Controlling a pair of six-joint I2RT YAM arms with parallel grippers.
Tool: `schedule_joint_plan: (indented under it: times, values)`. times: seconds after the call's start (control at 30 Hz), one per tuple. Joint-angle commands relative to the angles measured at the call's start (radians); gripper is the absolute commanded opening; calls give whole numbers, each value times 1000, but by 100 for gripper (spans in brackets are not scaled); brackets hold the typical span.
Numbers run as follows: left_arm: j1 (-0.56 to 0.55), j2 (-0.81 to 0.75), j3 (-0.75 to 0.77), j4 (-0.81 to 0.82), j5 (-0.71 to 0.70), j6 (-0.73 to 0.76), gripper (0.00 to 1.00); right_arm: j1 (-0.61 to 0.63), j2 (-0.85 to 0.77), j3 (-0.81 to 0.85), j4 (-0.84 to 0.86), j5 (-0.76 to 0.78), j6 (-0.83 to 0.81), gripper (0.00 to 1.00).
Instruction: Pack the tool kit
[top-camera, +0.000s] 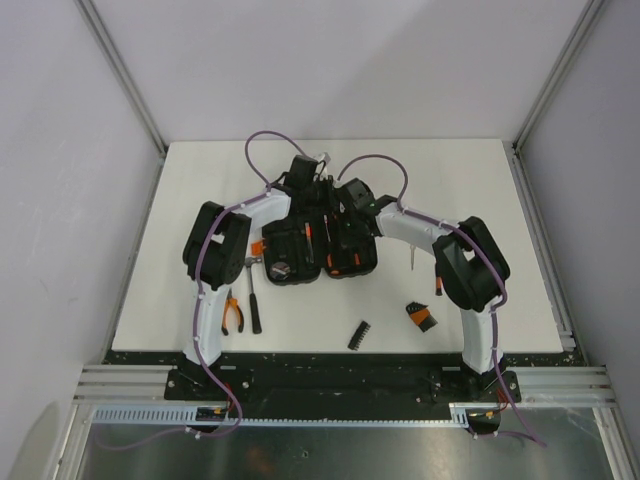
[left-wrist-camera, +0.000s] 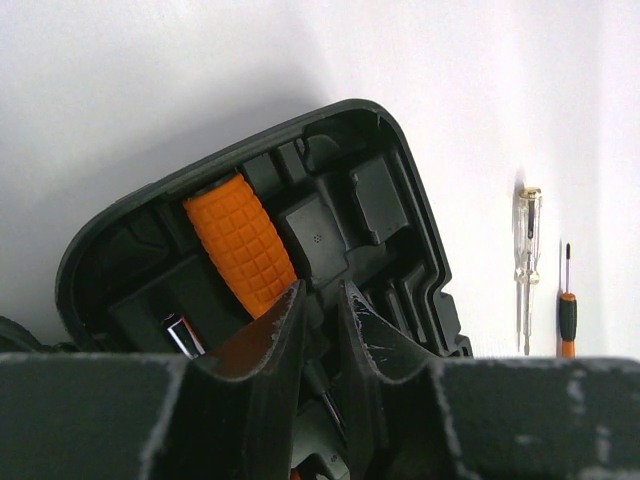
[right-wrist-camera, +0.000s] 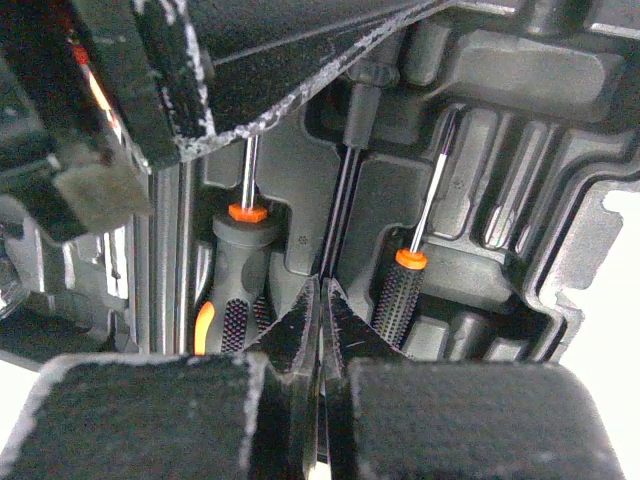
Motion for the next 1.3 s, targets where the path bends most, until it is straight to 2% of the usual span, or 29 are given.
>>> schedule_joint_plan:
  times: [0.0, 0.53, 0.6, 0.77, 0.9, 1.07, 1.17, 1.27]
  values:
    - [-16, 59, -44, -135, -52, 17, 26, 25, 111, -100, -117, -64, -25, 0]
    - [-17, 67, -31, -155, -39, 18, 26, 23, 53, -110, -78, -68, -36, 0]
    - [-16, 56, -31, -156, -34, 19, 27, 24, 22, -110, -57, -40, -32, 8]
    - [-15, -1, -15, -156, -40, 24, 36, -3, -114, -104, 40, 12, -1, 40]
    - [-12, -58, 15, -158, -41, 26, 43, -44, -215, -98, 100, 23, 39, 56]
    - [-4, -130, 53, -162, -48, 25, 55, -94, -318, -98, 89, 102, 82, 63]
    - [8, -175, 70, -163, -49, 28, 64, -136, -345, -99, 33, 157, 104, 63]
    - [21, -220, 77, -165, -47, 39, 76, -193, -336, -99, -30, 193, 117, 59]
